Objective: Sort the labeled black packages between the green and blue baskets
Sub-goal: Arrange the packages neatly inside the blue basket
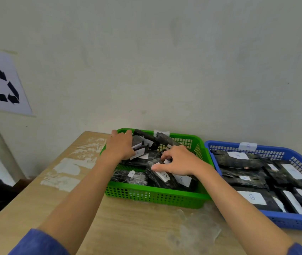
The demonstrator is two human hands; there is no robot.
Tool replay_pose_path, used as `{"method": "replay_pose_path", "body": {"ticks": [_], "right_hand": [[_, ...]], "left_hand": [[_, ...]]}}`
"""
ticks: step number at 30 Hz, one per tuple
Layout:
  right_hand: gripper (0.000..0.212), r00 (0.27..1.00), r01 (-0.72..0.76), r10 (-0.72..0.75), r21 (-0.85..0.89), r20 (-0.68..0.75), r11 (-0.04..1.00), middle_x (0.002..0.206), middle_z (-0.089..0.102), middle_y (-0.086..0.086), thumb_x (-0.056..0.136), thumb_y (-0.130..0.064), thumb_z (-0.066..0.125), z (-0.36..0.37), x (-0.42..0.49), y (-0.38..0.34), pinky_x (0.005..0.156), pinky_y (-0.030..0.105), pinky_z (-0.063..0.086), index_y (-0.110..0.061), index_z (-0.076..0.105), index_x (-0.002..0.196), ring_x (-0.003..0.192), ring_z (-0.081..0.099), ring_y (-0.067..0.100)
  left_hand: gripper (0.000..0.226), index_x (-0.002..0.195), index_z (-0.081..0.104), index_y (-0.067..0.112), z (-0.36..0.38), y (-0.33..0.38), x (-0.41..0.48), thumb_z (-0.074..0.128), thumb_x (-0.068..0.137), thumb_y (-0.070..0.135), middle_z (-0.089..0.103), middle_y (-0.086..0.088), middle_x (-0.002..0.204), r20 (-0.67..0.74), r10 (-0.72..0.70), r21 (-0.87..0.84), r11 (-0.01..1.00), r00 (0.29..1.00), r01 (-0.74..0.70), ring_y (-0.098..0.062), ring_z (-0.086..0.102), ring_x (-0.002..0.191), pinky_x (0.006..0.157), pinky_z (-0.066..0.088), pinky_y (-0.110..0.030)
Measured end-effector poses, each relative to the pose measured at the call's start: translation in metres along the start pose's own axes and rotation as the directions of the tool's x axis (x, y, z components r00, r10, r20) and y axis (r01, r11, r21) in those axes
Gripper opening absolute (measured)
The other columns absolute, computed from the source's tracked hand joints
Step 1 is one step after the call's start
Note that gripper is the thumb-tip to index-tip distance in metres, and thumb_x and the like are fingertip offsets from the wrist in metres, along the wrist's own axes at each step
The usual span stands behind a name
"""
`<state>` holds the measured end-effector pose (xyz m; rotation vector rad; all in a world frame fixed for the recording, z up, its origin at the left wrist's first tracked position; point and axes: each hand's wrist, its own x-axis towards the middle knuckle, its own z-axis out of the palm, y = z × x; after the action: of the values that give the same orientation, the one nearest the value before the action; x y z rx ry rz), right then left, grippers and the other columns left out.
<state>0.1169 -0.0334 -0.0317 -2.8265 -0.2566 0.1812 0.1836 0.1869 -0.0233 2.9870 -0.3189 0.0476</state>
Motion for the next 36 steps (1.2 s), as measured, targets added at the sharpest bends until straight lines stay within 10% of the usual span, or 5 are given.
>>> {"method": "replay_pose_path", "body": {"ticks": [11, 20, 24, 31, 36], "right_hand": [[0.085, 0.979, -0.005, 0.016, -0.050, 0.205, 0.999, 0.140, 0.051, 0.006, 0.082, -0.083, 0.054, -0.005, -0.016, 0.006, 0.105, 0.049, 0.041, -0.031, 0.049, 0.149, 0.140, 0.031, 0.030], [0.075, 0.997, 0.077, -0.076, 0.058, -0.007, 0.995, 0.123, 0.063, -0.016, 0.073, -0.088, 0.054, -0.014, -0.014, 0.008, 0.088, 0.028, 0.049, -0.038, 0.063, 0.127, 0.111, 0.059, 0.006], [0.030, 0.970, 0.140, -0.109, 0.131, -0.218, 0.981, 0.113, 0.067, -0.014, 0.090, -0.050, 0.070, -0.022, 0.017, -0.010, 0.084, 0.027, 0.051, -0.036, 0.065, 0.117, 0.098, 0.063, 0.004], [0.056, 0.992, 0.112, -0.108, 0.056, -0.060, 0.992, 0.129, 0.062, -0.005, 0.084, -0.003, 0.063, -0.021, 0.066, -0.036, 0.086, 0.034, 0.055, -0.034, 0.061, 0.131, 0.097, 0.060, 0.012], [0.056, 0.982, 0.142, -0.117, -0.177, 0.146, 0.974, 0.115, 0.051, -0.001, 0.085, -0.033, 0.064, -0.002, 0.066, -0.046, 0.074, 0.041, 0.047, -0.043, 0.049, 0.137, 0.105, 0.050, 0.024]], "left_hand": [[0.076, 0.131, 0.045, 0.020, -0.011, -0.016, -0.017, 0.090, 0.073, 0.040, 0.061, -0.001, 0.107, -0.055, -0.080, -0.680, 0.733, 0.995, 0.021, -0.023, 0.064, 0.090, 0.063, 0.047, -0.031], [0.068, 0.120, 0.053, 0.019, 0.002, -0.012, -0.022, 0.094, 0.069, 0.035, 0.065, -0.002, 0.110, -0.186, -0.073, -0.726, 0.682, 0.980, -0.087, -0.021, 0.064, 0.091, 0.071, 0.050, -0.031], [0.064, 0.123, 0.054, 0.023, 0.003, -0.014, -0.022, 0.087, 0.075, 0.046, 0.064, 0.005, 0.107, -0.248, -0.085, -0.751, 0.646, 0.965, -0.136, -0.006, 0.062, 0.087, 0.064, 0.045, -0.017], [0.066, 0.123, 0.043, 0.040, -0.008, -0.048, -0.018, 0.088, 0.074, 0.040, 0.062, 0.021, 0.093, -0.334, -0.245, -0.816, 0.559, 0.910, -0.149, 0.003, 0.066, 0.073, 0.056, 0.049, -0.012], [0.061, 0.121, 0.051, 0.044, -0.005, -0.065, -0.016, 0.088, 0.072, 0.042, 0.069, 0.009, 0.099, -0.297, -0.302, -0.903, 0.398, 0.906, -0.163, 0.003, 0.071, 0.076, 0.056, 0.059, -0.019]]}}
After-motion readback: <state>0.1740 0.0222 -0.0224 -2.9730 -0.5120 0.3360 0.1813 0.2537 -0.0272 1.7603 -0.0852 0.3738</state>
